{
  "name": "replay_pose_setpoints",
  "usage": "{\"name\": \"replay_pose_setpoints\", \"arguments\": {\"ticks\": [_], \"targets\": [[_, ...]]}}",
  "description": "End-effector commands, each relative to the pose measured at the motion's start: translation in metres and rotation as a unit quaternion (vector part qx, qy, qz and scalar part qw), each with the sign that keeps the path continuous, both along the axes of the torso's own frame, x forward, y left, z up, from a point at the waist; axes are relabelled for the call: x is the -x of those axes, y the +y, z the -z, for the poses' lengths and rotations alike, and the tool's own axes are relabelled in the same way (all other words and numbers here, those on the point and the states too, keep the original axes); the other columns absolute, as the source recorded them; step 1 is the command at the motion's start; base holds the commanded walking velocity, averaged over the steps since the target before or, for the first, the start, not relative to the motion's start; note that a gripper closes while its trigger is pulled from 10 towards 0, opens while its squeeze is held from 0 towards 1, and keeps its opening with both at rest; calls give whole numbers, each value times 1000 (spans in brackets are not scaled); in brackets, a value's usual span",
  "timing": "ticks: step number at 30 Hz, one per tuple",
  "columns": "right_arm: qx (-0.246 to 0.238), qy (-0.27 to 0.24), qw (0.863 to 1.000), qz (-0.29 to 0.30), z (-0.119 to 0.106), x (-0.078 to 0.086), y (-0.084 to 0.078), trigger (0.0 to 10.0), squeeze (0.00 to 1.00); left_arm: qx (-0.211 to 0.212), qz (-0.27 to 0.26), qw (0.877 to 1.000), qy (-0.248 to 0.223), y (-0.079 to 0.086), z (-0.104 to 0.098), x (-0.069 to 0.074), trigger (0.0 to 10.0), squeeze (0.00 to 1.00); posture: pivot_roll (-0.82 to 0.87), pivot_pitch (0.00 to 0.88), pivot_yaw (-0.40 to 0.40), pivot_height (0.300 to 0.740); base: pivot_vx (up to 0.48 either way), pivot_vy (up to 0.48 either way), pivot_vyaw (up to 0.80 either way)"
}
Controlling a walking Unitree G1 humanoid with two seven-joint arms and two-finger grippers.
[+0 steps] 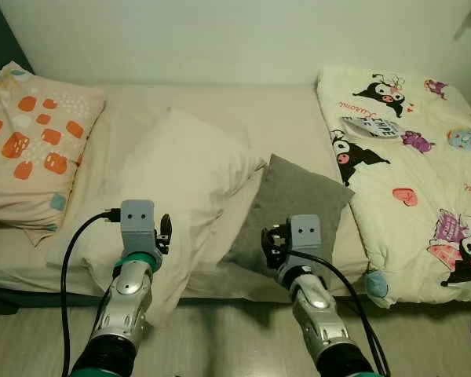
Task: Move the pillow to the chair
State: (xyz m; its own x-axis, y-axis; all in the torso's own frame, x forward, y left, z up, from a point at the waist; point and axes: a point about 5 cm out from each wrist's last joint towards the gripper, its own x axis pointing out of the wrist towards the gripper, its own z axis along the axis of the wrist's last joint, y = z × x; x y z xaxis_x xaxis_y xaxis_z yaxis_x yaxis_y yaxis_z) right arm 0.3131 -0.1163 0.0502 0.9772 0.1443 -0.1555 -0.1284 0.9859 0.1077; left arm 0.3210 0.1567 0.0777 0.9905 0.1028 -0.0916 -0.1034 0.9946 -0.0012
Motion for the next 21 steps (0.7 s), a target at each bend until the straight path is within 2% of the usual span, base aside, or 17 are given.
{"name": "replay_pose_setpoints", "arguments": {"ticks": [1,4,9,12,16,21], "targets": [[2,9,1000,5,3,2,-1,10000,0,-2,1,1000,9,1,4,3,10000,0,134,54,73,740,0,0,0],[23,-5,1000,8,1,1,0,10000,0,-20,7,1000,3,1,3,4,10000,0,139,65,81,740,0,0,0],[33,-23,999,2,-3,2,9,10000,0,-24,4,1000,12,6,4,7,10000,0,155,71,96,740,0,0,0],[37,-23,999,12,-3,1,10,10000,0,-27,7,1000,13,6,3,7,10000,0,155,68,93,740,0,0,0],[69,-35,997,28,-5,0,6,10000,0,-39,-31,999,17,12,3,6,10000,0,148,61,87,740,0,0,0],[48,-12,998,27,-1,-1,4,10000,0,-46,-41,998,33,14,5,5,10000,0,142,48,81,740,0,0,0]]}}
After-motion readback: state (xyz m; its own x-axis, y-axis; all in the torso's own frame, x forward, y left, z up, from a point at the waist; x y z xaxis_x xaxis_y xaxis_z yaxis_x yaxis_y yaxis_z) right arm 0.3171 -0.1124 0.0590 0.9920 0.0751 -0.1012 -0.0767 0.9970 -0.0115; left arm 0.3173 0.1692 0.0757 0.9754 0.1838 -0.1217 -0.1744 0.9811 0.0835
